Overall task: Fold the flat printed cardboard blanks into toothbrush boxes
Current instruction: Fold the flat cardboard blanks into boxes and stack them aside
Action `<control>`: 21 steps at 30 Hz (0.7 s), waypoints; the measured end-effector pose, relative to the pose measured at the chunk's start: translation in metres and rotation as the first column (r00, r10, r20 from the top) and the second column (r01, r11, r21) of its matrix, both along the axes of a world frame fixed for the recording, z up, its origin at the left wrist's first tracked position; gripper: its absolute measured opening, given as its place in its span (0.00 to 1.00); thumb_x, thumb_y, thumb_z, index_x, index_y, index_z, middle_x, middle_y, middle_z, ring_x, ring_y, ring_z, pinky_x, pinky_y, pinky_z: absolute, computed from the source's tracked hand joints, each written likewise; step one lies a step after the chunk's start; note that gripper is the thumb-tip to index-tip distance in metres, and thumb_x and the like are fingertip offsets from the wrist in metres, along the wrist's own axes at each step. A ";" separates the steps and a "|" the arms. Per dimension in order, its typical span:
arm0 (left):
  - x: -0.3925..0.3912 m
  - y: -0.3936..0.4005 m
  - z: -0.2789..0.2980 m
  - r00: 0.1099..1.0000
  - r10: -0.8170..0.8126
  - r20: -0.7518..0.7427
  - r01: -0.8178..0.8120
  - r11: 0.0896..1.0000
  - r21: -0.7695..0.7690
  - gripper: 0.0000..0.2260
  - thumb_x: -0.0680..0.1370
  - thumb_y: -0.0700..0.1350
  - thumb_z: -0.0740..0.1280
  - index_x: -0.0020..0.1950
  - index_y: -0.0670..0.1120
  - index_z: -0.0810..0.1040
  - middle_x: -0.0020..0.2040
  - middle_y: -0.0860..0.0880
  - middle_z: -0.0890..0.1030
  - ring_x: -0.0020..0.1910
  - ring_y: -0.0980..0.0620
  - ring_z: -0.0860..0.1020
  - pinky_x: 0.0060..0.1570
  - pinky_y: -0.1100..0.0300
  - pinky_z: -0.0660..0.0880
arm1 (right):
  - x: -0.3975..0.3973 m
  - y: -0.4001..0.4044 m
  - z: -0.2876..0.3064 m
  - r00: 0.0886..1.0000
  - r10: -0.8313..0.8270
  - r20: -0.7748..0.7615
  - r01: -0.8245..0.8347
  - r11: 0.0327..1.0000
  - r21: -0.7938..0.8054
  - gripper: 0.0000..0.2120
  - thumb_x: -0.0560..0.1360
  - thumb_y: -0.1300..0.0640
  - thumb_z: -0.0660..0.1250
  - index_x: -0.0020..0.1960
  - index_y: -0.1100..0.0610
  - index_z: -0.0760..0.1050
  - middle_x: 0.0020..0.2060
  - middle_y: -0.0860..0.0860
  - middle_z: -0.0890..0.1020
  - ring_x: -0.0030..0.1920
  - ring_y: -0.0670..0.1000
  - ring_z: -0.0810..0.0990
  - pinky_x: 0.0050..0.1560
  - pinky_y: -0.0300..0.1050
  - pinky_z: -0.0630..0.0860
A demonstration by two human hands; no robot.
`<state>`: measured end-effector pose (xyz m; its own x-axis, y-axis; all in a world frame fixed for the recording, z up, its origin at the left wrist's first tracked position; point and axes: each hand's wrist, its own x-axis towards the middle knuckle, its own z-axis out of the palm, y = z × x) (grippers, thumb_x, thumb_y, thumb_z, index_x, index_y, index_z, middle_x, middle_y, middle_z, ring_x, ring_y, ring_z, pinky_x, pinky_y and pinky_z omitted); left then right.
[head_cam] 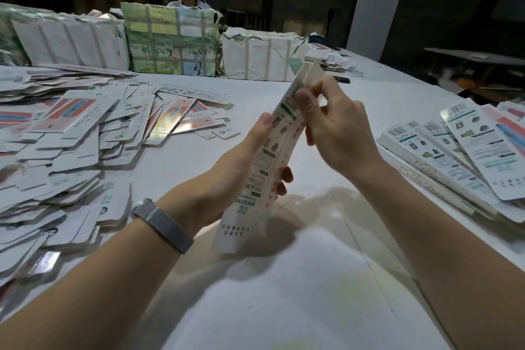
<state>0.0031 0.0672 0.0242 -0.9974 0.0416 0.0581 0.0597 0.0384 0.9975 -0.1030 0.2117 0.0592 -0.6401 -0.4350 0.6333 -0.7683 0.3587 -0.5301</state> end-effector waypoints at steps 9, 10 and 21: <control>0.004 0.009 0.008 0.998 -0.056 0.012 0.055 0.997 0.053 0.31 0.75 0.69 0.51 0.55 0.46 0.78 0.44 0.40 0.83 0.38 0.46 0.81 0.41 0.57 0.81 | -0.009 0.015 0.017 0.999 0.035 -0.022 -0.037 0.996 -0.080 0.22 0.81 0.44 0.62 0.40 0.61 0.77 0.34 0.51 0.82 0.34 0.59 0.80 0.32 0.59 0.74; 0.005 0.010 0.008 0.999 -0.036 -0.004 0.036 0.999 0.031 0.30 0.75 0.69 0.51 0.55 0.47 0.78 0.44 0.40 0.84 0.37 0.46 0.82 0.39 0.59 0.81 | -0.008 0.014 0.018 0.999 0.051 -0.007 -0.052 0.993 -0.110 0.20 0.81 0.44 0.62 0.39 0.58 0.75 0.35 0.50 0.82 0.35 0.58 0.80 0.31 0.59 0.74; 0.003 0.032 0.003 0.985 0.155 -0.079 -0.136 0.968 0.210 0.32 0.73 0.69 0.53 0.55 0.45 0.80 0.38 0.43 0.85 0.33 0.48 0.84 0.30 0.61 0.78 | 0.017 -0.011 -0.009 0.840 0.453 0.298 -0.284 0.836 -0.469 0.28 0.79 0.51 0.61 0.77 0.52 0.56 0.51 0.46 0.83 0.50 0.48 0.85 0.45 0.41 0.81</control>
<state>0.0060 0.0993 0.0273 -0.9815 -0.1259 0.1442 0.1624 -0.1488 0.9754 -0.0864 0.2002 0.0501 -0.7066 -0.4575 0.5398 -0.5026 -0.2124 -0.8380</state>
